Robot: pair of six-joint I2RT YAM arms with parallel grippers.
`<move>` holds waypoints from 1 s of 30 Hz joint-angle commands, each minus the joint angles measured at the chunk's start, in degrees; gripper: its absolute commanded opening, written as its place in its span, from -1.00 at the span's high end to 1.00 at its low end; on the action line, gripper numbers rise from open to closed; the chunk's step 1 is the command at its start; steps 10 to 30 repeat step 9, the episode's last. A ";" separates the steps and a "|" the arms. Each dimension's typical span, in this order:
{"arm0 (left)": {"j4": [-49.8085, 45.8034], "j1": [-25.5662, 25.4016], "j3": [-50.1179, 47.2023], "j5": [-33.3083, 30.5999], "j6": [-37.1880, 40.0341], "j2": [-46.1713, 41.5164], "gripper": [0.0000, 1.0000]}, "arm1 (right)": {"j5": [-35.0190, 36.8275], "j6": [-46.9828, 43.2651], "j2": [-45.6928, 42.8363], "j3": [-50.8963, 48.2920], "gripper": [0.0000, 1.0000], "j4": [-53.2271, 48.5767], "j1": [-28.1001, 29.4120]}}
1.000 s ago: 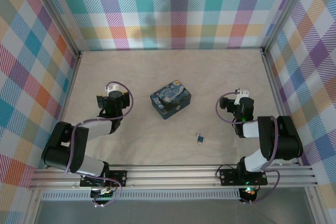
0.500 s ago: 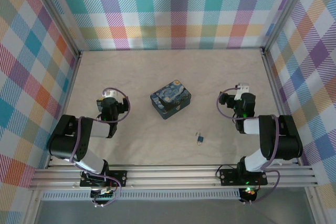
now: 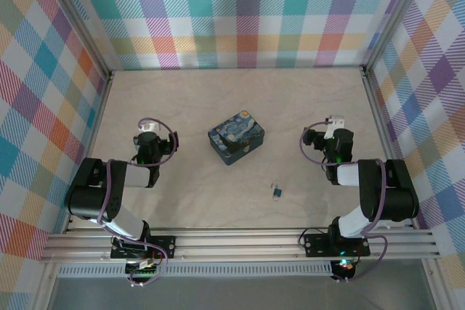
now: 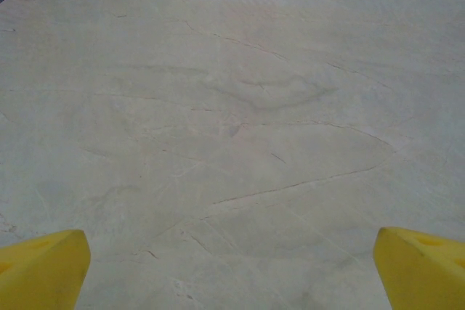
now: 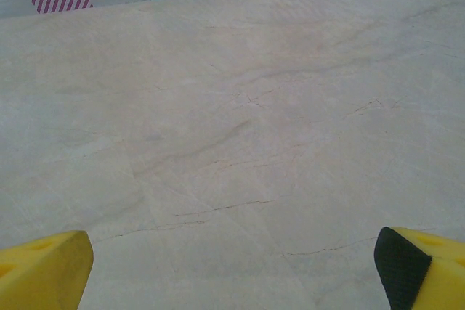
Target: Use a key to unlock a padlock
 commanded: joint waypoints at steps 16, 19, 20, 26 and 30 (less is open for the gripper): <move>0.60 0.51 0.93 0.67 -0.43 -0.08 -1.00 | -0.02 -1.58 0.17 1.03 -0.99 0.31 0.60; 0.60 0.51 0.93 0.67 -0.43 -0.08 -1.00 | -0.02 -1.58 0.17 1.03 -0.99 0.31 0.60; 0.60 0.51 0.93 0.67 -0.43 -0.08 -1.00 | -0.02 -1.58 0.17 1.03 -0.99 0.31 0.60; 0.60 0.51 0.93 0.67 -0.43 -0.08 -1.00 | -0.02 -1.58 0.17 1.03 -0.99 0.31 0.60; 0.60 0.51 0.93 0.67 -0.43 -0.08 -1.00 | -0.02 -1.58 0.17 1.03 -0.99 0.31 0.60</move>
